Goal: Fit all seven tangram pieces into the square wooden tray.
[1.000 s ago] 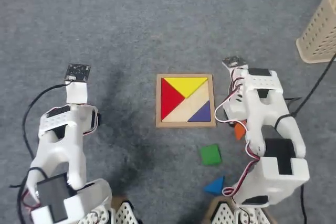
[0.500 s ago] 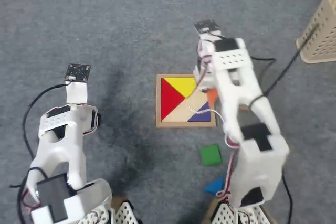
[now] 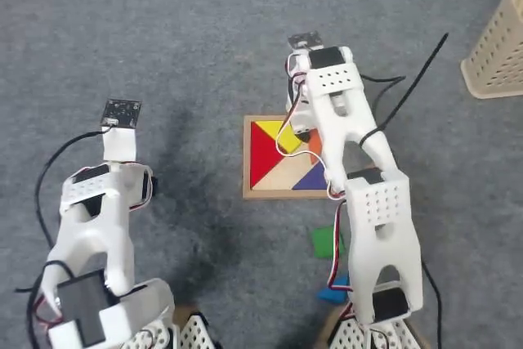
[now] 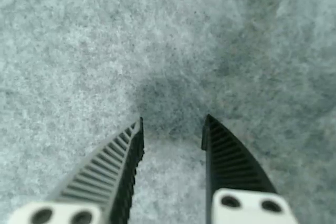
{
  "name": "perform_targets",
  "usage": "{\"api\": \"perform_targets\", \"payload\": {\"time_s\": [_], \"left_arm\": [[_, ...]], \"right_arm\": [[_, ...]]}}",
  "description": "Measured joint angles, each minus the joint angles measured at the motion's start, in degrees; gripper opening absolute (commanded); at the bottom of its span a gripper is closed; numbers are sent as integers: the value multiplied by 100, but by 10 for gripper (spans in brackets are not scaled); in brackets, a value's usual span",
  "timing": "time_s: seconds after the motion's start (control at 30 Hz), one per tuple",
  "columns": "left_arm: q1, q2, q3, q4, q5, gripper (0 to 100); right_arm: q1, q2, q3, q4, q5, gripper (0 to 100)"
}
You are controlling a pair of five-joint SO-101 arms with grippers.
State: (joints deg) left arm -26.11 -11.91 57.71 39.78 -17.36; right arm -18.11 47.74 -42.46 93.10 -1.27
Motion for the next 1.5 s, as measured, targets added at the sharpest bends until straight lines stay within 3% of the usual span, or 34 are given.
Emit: {"api": "perform_targets", "payload": {"time_s": [0.27,0.53,0.83,1.07,1.3,1.5], "left_arm": [[0,0,0,0,0,176],[0,0,0,0,0,176],[0,0,0,0,0,176],[0,0,0,0,0,176],[0,0,0,0,0,176],[0,0,0,0,0,176]], "right_arm": [[0,18,0,246,-844,147],[-88,26,-185,264,-818,144],[-1055,26,-958,712,1881,144],[-1301,26,-703,721,3991,144],[-1380,26,-264,721,5468,144],[-1442,26,-255,721,6110,148]]}}
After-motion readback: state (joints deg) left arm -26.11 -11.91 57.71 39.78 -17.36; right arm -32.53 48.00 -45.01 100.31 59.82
